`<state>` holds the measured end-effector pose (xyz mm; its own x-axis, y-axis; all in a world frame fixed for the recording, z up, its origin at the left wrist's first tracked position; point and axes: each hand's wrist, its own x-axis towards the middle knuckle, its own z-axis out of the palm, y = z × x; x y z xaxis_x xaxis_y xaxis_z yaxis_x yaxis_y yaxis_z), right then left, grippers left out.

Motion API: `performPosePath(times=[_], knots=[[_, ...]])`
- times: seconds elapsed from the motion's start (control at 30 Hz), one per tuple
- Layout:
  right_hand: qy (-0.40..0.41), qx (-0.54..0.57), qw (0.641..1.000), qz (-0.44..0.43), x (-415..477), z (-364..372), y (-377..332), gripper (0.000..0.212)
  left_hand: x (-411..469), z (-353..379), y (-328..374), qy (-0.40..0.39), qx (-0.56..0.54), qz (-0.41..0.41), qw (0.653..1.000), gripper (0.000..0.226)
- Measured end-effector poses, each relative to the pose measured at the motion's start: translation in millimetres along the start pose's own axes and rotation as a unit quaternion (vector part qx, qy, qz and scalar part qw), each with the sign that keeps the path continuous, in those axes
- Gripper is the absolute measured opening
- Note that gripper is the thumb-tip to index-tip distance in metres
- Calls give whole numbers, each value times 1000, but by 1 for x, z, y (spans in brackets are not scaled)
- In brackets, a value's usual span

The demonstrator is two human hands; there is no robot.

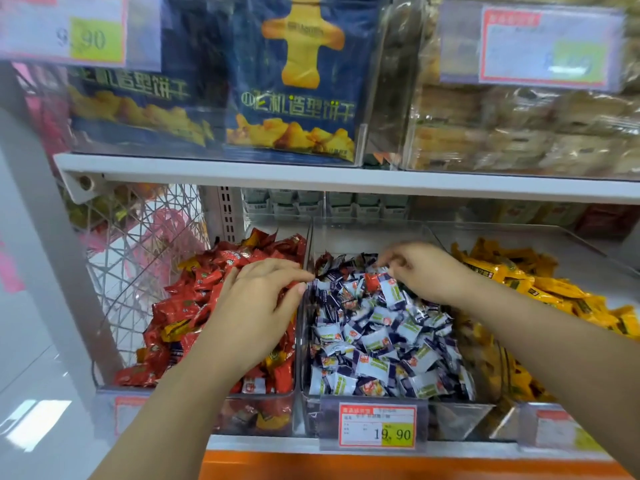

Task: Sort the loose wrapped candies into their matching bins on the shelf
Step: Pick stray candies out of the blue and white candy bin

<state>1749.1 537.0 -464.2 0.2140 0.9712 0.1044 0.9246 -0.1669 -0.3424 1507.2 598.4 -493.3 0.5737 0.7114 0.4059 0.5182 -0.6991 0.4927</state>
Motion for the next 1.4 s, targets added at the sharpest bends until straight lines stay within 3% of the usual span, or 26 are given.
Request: performPosePath(times=[0.2, 0.4, 0.5, 0.57, 0.77, 0.9, 0.97, 1.07, 1.17, 1.23, 1.3, 1.4], knots=[[-31, -64, 997, 25, 10, 6, 8, 28, 0, -2, 2, 1, 0, -4, 1000, 26], [-31, -93, 995, -25, 13, 13, -8, 29, -1, -5, 5, -4, 9, -12, 1000, 27], [-60, -170, 984, 0, 15, 21, -13, 37, -1, -6, 4, -3, 7, -16, 1000, 27], [-50, -187, 981, 12, 17, 23, -12, 33, -2, -8, 3, 1, 3, -14, 1000, 27], [55, -44, 997, 24, 8, 16, -24, 18, -4, -21, -1, 70, 19, -53, 996, 23], [150, 126, 977, -80, -4, 10, -74, 24, -9, -35, -12, 172, -18, -127, 977, 20], [143, 197, 961, -133, -3, 12, -103, 25, -12, -39, -16, 199, -25, -140, 970, 20], [92, 218, 961, -139, 5, 16, -126, 30, -16, -41, -23, 205, -32, -134, 969, 23], [94, 190, 970, -121, 9, 20, -119, 30, -18, -37, -24, 150, -10, -85, 985, 33], [103, 168, 975, -105, 7, 23, -105, 28, -18, -29, -17, 51, 59, -42, 996, 43], [109, 151, 980, -71, 7, 24, -87, 29, -14, -17, -13, -53, 131, -24, 990, 49], [84, 111, 990, -10, 13, 24, -54, 32, -7, -6, -17, -126, 186, -34, 974, 50]])
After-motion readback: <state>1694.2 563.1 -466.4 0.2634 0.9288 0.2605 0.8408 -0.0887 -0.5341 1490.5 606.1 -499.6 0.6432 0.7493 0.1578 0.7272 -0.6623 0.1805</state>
